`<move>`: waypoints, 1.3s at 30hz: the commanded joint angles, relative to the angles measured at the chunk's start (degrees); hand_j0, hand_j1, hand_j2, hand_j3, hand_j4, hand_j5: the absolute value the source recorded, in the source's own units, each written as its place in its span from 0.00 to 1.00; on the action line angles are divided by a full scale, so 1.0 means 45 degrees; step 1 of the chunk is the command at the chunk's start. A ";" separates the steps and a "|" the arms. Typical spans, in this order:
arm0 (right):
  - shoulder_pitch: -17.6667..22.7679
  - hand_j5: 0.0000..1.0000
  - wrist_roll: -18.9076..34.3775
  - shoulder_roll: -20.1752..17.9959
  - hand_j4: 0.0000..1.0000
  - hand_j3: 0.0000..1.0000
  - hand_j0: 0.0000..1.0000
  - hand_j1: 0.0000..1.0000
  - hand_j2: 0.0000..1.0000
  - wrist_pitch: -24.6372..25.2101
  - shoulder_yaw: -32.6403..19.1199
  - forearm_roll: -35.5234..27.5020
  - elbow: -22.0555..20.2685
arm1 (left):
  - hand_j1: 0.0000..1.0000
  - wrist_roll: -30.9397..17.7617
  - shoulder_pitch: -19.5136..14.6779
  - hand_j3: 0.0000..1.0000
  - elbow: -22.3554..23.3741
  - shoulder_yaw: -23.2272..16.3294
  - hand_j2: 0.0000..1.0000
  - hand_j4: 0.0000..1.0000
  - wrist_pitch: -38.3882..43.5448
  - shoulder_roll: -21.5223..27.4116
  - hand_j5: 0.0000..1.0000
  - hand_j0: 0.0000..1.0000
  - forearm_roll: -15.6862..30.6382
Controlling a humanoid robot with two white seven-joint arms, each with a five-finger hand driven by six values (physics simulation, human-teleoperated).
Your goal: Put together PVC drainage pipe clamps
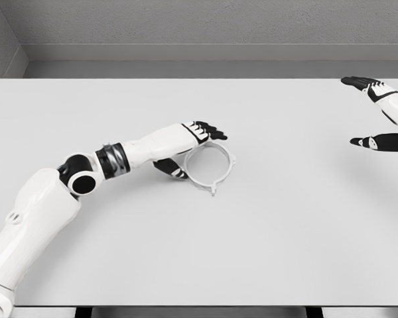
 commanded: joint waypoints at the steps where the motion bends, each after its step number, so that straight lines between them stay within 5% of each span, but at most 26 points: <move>1: 0.0000 1.00 -0.0007 -0.0010 1.00 1.00 1.00 1.00 1.00 0.0031 -0.0002 -0.0100 -0.0007 | 1.00 -0.0010 0.0000 1.00 0.0031 0.0012 1.00 1.00 0.0019 -0.0083 1.00 1.00 0.0097; 39: 0.0000 1.00 -0.0007 -0.0010 1.00 1.00 1.00 1.00 1.00 0.0031 -0.0002 -0.0100 -0.0007 | 1.00 0.0010 -0.0215 1.00 0.0050 0.0149 1.00 1.00 0.0019 0.0053 1.00 1.00 0.0273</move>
